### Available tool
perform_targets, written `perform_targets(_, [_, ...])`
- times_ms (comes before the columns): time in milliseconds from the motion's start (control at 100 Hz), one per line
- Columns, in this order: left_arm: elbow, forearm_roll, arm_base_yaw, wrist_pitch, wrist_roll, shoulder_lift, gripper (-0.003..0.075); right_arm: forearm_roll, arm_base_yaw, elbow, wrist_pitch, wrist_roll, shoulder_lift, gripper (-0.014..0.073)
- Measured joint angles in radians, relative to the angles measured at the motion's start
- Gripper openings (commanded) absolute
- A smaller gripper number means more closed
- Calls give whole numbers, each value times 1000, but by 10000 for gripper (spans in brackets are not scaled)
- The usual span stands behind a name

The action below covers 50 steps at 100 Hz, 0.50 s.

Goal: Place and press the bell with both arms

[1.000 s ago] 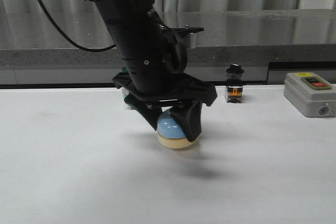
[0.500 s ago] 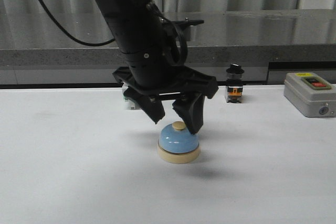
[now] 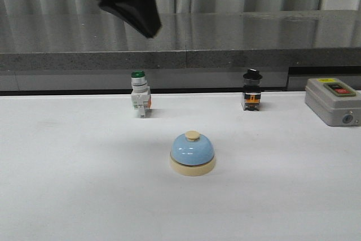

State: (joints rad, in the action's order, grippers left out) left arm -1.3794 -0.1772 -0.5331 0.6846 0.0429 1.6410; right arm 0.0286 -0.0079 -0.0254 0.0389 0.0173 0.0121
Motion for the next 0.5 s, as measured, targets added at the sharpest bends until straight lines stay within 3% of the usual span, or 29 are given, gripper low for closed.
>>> perform_targets(350, [265, 0, 313, -51, 0, -369, -20, 0, 0, 0, 0, 0, 0, -70])
perform_targets(500, [376, 0, 402, -77, 0, -508, -20, 0, 0, 0, 0, 0, 0, -70])
